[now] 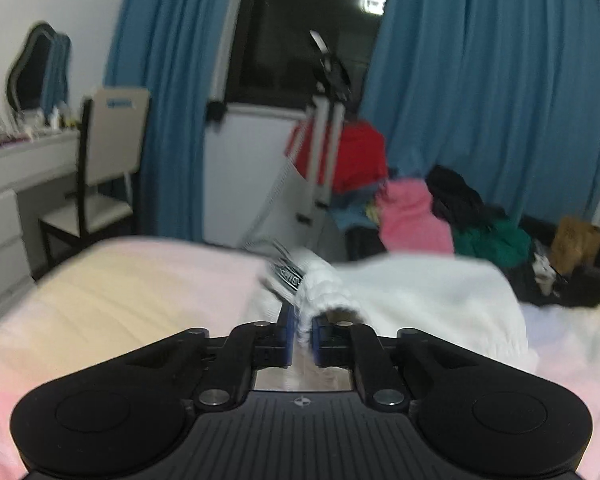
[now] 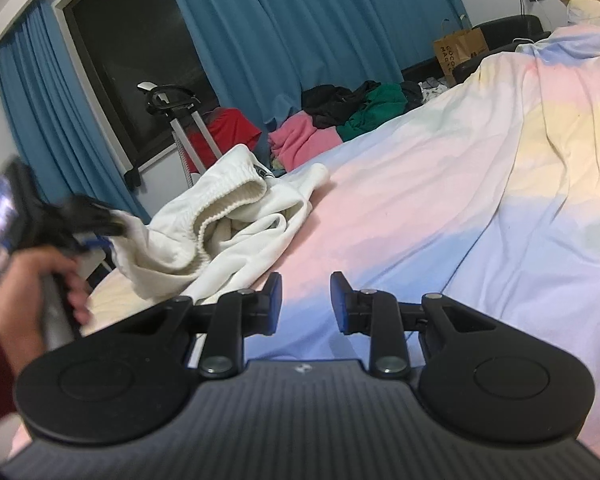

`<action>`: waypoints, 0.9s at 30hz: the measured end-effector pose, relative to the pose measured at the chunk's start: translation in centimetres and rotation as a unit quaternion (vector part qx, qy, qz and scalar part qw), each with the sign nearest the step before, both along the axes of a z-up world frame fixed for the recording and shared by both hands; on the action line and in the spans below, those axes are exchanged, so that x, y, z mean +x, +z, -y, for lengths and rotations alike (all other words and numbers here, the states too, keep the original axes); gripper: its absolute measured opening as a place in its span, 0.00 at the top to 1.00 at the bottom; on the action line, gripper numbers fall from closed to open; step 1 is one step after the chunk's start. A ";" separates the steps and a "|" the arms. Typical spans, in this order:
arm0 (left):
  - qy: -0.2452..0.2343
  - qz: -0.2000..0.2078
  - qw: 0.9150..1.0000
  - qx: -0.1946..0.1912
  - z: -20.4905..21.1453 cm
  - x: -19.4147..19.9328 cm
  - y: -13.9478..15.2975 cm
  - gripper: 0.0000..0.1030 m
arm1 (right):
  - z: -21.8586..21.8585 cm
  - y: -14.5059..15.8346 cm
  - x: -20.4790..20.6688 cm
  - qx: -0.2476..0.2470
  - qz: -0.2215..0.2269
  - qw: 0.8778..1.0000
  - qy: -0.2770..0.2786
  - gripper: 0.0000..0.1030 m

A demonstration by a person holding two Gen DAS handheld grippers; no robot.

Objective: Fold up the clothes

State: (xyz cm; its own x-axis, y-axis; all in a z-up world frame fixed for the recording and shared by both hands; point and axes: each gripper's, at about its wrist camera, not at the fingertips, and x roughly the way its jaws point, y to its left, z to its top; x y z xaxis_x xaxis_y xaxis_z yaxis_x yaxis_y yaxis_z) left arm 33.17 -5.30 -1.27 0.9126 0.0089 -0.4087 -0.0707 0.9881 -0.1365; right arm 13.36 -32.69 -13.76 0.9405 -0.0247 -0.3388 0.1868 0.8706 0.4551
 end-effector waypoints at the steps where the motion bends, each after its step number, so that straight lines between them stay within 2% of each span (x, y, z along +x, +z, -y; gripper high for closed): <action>1: -0.003 0.007 1.000 -0.007 -0.8 -0.6 1.0 0.92 | -0.2 0.1 0.0 -0.005 0.005 1.000 0.000 0.71; 4: -0.016 0.026 0.999 -0.023 -3.5 -3.6 3.7 0.92 | -0.8 0.2 -0.1 -0.023 0.022 0.999 0.000 0.70; 7: -0.032 0.023 0.998 -0.043 -6.5 -7.5 5.6 0.92 | -1.8 0.4 -0.4 -0.048 0.041 0.998 0.005 0.70; 13: -0.033 -0.002 0.997 -0.065 -12.9 -16.7 6.1 0.92 | -3.5 0.4 -1.0 -0.091 0.051 0.994 0.029 0.70; 16: -0.018 -0.013 0.997 -0.067 -15.8 -20.3 4.3 0.92 | -4.3 0.3 -1.4 -0.103 0.045 0.993 0.045 0.70; 20: 0.011 -0.049 0.991 -0.120 -19.2 -22.6 -0.1 0.94 | -5.2 0.6 -2.0 -0.104 0.041 0.991 0.069 0.70; 22: 0.024 -0.072 0.987 -0.143 -20.3 -23.0 -1.8 0.94 | -6.0 0.6 -2.2 -0.125 0.034 0.989 0.076 0.70; 25: 0.029 -0.075 0.988 -0.133 -20.8 -23.6 -2.2 0.93 | -7.3 0.3 -2.5 -0.154 0.020 0.983 0.096 0.70; 27: 0.034 -0.070 0.990 -0.121 -20.5 -24.2 -2.1 0.84 | -8.2 0.2 -2.0 -0.171 0.009 0.980 0.104 0.70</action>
